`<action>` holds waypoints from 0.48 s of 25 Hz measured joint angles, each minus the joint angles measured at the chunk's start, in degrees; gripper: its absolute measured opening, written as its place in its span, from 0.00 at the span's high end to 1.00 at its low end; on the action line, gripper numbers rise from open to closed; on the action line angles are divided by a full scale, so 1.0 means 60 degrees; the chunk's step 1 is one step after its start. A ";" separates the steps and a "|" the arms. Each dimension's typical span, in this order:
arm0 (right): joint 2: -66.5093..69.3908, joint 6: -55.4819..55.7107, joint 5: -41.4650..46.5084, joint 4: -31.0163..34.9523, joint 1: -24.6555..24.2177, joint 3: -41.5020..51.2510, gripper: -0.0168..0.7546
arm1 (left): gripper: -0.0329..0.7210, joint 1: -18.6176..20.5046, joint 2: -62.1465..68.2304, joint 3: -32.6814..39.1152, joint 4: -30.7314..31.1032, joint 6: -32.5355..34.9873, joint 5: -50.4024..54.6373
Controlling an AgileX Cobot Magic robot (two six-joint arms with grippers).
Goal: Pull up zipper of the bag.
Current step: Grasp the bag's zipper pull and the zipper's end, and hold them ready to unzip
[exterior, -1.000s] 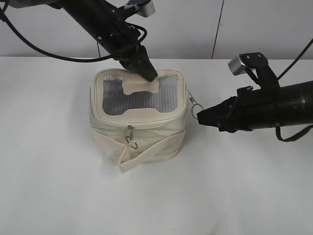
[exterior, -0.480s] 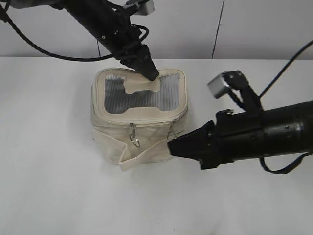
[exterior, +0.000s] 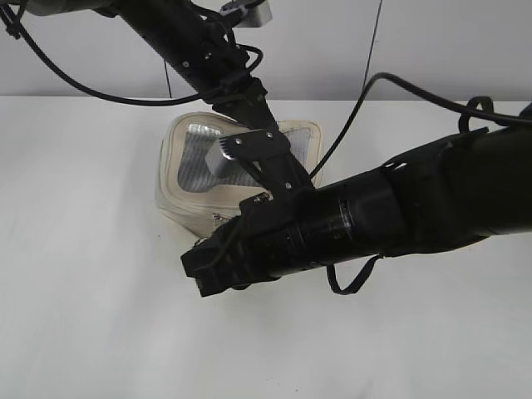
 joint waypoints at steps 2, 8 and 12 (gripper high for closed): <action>-0.0048 0.0838 0.0090 -0.0638 -0.0153 0.0105 0.85 | 0.88 0.0074 -0.0012 0.0000 -0.0032 -0.0104 0.0056; -0.1401 0.3645 0.0629 -0.3487 -0.1737 0.0780 0.33 | 0.77 0.0692 -0.0633 0.0020 -0.0332 -0.0803 0.0201; -0.2570 0.5399 0.1039 -0.5042 -0.3011 0.0898 0.27 | 0.77 0.1161 -0.1785 0.0498 -0.0092 -0.1259 -0.0039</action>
